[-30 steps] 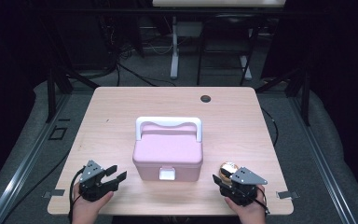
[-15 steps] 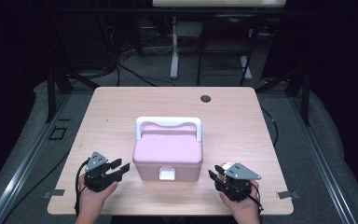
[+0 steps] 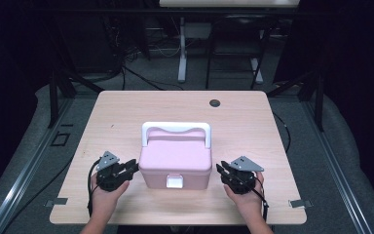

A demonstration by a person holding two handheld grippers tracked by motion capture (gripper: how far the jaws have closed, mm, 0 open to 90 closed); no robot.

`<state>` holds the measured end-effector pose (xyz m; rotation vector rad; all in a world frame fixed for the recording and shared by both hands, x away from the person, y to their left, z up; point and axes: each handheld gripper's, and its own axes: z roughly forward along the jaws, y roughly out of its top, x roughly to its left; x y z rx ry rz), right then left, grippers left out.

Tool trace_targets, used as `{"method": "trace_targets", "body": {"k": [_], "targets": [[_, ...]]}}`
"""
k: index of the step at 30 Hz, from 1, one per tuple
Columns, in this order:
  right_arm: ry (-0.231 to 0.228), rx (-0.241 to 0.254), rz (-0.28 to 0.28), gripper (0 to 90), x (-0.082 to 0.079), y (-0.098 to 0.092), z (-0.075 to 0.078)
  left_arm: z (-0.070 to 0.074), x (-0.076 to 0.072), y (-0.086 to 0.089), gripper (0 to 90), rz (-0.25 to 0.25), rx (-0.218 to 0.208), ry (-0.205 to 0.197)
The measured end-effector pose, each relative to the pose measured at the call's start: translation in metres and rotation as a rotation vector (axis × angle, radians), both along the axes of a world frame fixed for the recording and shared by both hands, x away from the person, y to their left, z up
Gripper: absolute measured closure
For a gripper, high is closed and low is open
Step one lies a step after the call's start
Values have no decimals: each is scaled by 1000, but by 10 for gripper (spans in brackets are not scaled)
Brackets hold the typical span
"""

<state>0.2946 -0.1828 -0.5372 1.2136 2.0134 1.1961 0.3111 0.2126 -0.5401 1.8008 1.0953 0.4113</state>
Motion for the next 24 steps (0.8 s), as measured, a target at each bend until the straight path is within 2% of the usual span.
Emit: {"method": "trace_targets", "body": {"k": [2, 5, 6, 9, 12, 13, 15, 17, 18, 20, 24], "targets": [[-5, 14, -8, 761, -2, 2, -2, -2, -2, -3, 732, -16, 4, -4], [-8, 19, -4, 760, -3, 3, -5, -1, -3, -4, 757, -14, 18, -12], [-20, 21, -8, 758, -4, 6, -7, -1, -4, -4, 778, -31, 16, -3], [-18, 32, 1, 759, -4, 8, -8, -1, -4, -4, 790, -33, 13, -8], [-19, 17, 17, 765, -5, 14, -10, -1, -5, -5, 807, -29, 20, -18], [-12, -3, 17, 786, -5, 16, -12, -1, -5, -5, 816, -28, 22, -13], [-23, -27, 17, 805, -7, 18, -12, -2, -6, -5, 813, -31, 5, -14], [-23, -19, 16, 811, -7, 18, -12, -2, -6, -5, 819, -30, 3, -14], [-16, 14, 18, 843, -7, 18, -11, -2, -7, -6, 829, -31, 8, -9], [-10, 16, 30, 891, -7, 20, -11, -2, -9, -8, 857, -37, 17, -9], [14, 11, 29, 899, -9, 21, -12, 0, -13, -12, 895, -32, 49, -17]]}}
